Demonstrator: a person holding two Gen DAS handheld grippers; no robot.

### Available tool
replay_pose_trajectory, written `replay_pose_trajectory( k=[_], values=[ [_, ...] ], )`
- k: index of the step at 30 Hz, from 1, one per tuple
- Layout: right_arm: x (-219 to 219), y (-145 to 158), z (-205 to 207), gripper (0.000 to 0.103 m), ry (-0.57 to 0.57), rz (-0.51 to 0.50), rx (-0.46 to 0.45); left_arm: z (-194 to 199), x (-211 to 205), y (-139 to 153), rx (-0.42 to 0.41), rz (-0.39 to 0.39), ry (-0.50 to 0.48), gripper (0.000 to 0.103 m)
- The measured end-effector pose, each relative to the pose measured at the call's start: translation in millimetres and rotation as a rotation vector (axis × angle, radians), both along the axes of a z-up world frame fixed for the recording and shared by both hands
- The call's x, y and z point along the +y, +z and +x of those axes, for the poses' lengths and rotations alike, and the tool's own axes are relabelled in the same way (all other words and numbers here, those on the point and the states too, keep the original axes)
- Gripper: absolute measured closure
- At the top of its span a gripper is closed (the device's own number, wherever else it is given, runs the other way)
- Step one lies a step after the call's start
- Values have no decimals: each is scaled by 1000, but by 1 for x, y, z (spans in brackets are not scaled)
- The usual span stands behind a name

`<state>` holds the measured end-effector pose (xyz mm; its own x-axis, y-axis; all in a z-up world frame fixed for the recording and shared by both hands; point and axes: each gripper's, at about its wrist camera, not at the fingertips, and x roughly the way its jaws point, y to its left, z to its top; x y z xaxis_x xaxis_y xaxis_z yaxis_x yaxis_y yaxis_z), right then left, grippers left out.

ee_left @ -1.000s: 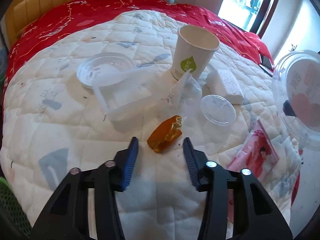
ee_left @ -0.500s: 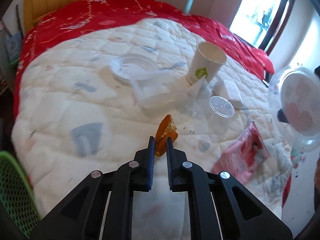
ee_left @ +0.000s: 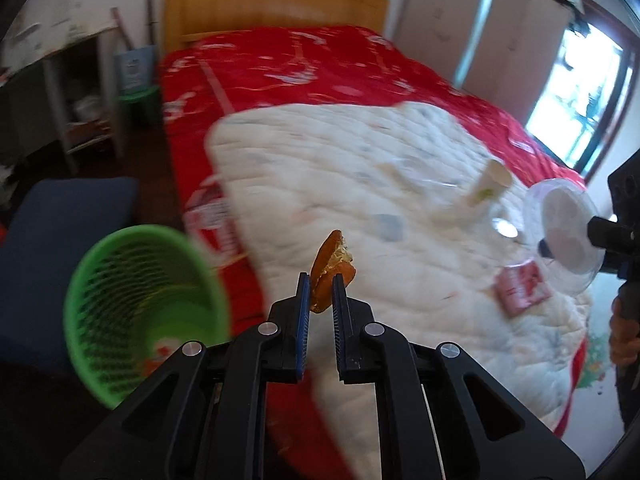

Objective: Collect trash
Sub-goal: 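Drop the orange wrapper and yogurt tub into the green wastebasket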

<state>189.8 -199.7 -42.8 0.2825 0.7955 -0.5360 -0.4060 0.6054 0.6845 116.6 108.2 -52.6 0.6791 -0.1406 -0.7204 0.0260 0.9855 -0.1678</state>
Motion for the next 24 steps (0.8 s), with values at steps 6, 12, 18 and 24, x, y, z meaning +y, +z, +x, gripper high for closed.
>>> replay_pose_trajectory(
  k=[6,12,18,24],
  values=[
    [53,8,-1,14,75,-9,-13,-22,68,-13,43,20,135,93],
    [94,10,1,14,128,-32,-11,-22,117,-40,96,-13,233,92],
    [129,7,4,14,169,-53,-8,-30,148,-61,124,-77,293,73],
    [172,2,8,14,219,-71,-9,-53,161,-68,129,-93,341,64]
  ],
)
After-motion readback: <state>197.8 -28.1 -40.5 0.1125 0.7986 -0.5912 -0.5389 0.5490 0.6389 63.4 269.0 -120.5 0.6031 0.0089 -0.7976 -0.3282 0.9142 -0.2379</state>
